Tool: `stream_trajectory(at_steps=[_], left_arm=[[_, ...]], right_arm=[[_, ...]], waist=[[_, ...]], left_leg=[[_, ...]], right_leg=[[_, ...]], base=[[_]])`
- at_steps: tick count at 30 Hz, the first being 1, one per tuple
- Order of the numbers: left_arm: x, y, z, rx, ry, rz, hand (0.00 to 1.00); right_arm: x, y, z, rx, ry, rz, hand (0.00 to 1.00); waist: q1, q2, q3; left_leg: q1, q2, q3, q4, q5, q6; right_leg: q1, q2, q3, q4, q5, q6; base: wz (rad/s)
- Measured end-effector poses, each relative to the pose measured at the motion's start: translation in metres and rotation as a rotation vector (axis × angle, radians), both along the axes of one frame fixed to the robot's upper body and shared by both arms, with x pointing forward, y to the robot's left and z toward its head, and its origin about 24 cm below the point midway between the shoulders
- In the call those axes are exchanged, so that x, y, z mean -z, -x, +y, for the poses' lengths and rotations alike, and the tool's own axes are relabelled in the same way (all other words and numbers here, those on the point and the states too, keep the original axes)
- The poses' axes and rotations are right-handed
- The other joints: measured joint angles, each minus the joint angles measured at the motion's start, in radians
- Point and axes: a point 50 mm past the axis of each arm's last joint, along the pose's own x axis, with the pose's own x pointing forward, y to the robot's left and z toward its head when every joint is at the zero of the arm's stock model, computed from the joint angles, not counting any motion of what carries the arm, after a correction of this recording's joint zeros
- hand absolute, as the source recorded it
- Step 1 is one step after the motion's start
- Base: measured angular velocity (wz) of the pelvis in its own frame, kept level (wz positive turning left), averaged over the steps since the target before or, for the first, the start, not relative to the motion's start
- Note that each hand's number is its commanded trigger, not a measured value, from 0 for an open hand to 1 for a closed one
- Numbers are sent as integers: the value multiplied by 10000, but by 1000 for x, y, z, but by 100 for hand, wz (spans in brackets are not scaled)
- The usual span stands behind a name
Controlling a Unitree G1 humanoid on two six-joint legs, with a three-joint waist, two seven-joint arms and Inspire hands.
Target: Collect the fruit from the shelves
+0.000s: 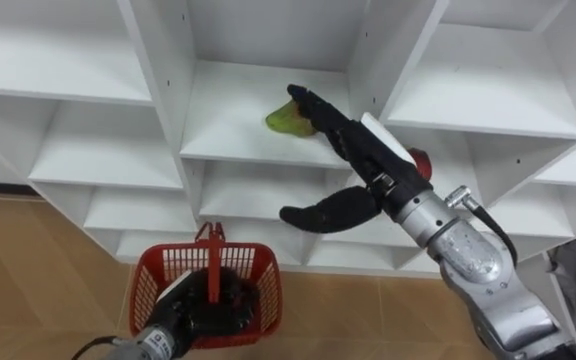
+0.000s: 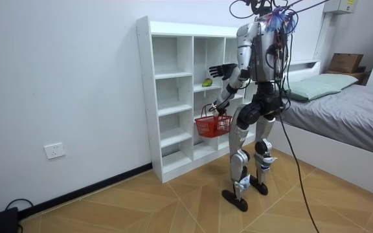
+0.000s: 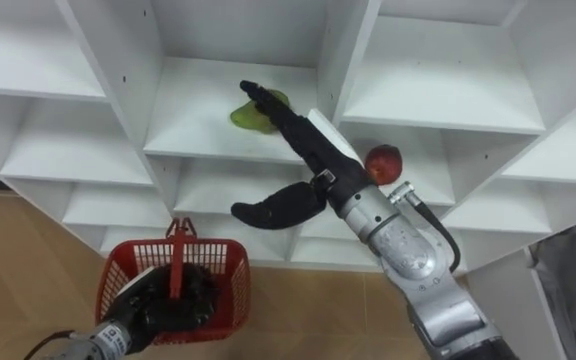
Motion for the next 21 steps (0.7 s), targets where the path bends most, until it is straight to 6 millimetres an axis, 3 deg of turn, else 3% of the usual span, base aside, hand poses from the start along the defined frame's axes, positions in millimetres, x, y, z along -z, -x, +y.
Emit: stream_trajectory(at_steps=[21], left_arm=[[-3,-4,3,247,-357,-238,100]], right_arm=[[-16,-15,1,674,201,-958,0]], waist=[[602,-102,-3]], left_leg=[[4,-58,-101,-81,45,39]], right_leg=[[43,-63,-129,5,-16,19]], base=[[1]])
